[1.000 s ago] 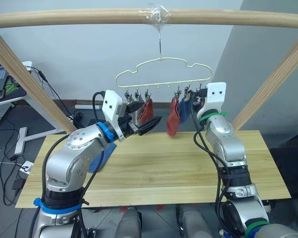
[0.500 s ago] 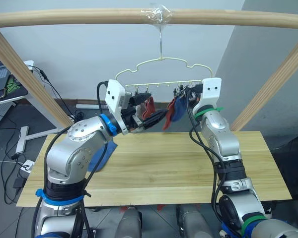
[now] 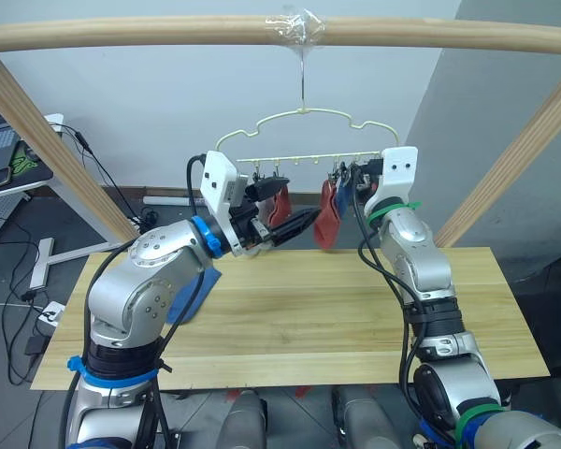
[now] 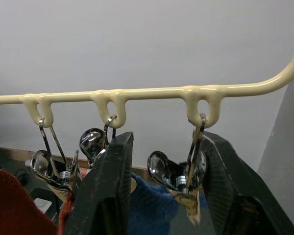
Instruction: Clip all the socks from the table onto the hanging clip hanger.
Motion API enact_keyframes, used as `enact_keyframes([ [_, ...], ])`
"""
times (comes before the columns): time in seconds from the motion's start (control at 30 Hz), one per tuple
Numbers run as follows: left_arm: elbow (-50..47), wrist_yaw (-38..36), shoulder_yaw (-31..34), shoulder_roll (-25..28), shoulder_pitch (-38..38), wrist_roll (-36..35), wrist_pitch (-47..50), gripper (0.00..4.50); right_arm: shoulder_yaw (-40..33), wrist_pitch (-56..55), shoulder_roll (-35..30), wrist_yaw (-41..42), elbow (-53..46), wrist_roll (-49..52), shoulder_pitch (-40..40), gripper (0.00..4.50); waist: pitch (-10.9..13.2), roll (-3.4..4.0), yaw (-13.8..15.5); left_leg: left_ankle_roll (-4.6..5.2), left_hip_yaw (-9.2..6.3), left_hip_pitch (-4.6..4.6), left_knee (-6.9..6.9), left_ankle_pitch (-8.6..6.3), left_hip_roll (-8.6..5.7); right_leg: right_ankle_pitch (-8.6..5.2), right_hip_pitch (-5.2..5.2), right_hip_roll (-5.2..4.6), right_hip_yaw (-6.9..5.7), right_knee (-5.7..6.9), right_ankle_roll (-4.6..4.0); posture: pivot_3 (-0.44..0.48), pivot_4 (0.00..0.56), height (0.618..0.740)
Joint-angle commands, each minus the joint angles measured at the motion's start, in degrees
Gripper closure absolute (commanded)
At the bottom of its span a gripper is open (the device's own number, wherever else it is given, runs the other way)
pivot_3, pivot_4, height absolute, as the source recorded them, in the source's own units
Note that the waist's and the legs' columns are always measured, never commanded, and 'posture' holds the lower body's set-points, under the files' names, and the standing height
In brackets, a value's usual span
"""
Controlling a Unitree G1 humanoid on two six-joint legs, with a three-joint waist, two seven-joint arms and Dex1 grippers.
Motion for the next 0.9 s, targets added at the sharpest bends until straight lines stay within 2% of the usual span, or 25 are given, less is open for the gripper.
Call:
enact_keyframes([
  [0.03,-2.1,0.5,0.0,-0.1,-0.3,-0.9,-0.1,0.0,-0.7,-1.2,-1.0,0.4,-1.3,-0.5,-1.2,3.73,0.0,0.0,0.0,0.0,0.0,0.0,0.0,0.0,0.0,0.0,0.0,0.0,0.0,0.0,0.0,0.11,0.202,0.74],
  [0.13,-2.3,0.7,-0.2,-0.5,0.4,-0.8,-0.4,0.0,-0.7,-0.7,-1.9,0.6,-1.8,-0.5,-0.7,4.44,0.0,0.0,0.0,0.0,0.0,0.0,0.0,0.0,0.0,0.0,0.0,0.0,0.0,0.0,0.0,0.105,0.201,0.74],
  [0.17,-2.4,0.9,-0.3,-0.7,0.8,-0.8,-0.5,0.0,-0.8,-0.6,-2.2,0.9,-1.9,-0.3,-0.6,4.49,0.0,0.0,0.0,0.0,0.0,0.0,0.0,0.0,0.0,0.0,0.0,0.0,0.0,0.0,0.0,0.105,0.203,0.74],
  [0.4,-1.6,3.4,0.5,-1.7,4.7,-0.1,-0.7,0.0,-2.4,3.1,-4.8,3.5,-3.5,2.1,-1.2,4.49,0.0,0.0,0.0,0.0,0.0,0.01,0.01,0.0,0.0,0.0,0.03,0.0,0.01,-0.01,-0.01,0.109,0.205,0.74],
  [0.57,3.6,6.1,0.7,0.1,11.0,7.2,-4.8,0.0,-2.2,9.5,-7.6,7.4,-5.2,4.0,-1.7,4.49,0.0,0.0,0.0,0.01,0.0,0.08,0.0,0.0,0.0,-0.02,0.07,0.0,0.0,0.03,-0.04,0.109,0.206,0.74],
  [0.67,13.5,10.0,0.4,3.2,17.0,18.0,-12.4,0.0,-2.2,16.6,-11.6,11.5,-7.1,5.6,-2.4,4.49,0.0,0.01,0.1,0.01,0.01,0.1,0.01,0.0,0.0,-0.03,0.07,0.0,0.02,0.01,-0.04,0.104,0.21,0.74],
  [0.77,23.9,12.0,1.2,3.7,18.6,23.1,-19.0,0.0,-2.2,22.6,-15.0,14.5,-9.0,7.2,-3.1,4.49,0.0,0.02,0.2,0.01,0.02,0.11,-0.01,0.0,0.0,-0.06,0.06,0.0,0.01,0.0,-0.1,0.099,0.211,0.74],
  [0.9,36.5,13.9,1.7,2.4,16.9,27.2,-27.1,0.0,-2.4,27.5,-17.1,16.0,-11.0,8.8,-3.9,4.49,0.0,-0.04,0.9,0.01,-0.02,0.05,-0.01,-0.01,0.0,-0.07,0.06,-0.02,-0.04,-0.03,-0.1,0.095,0.209,0.74],
])
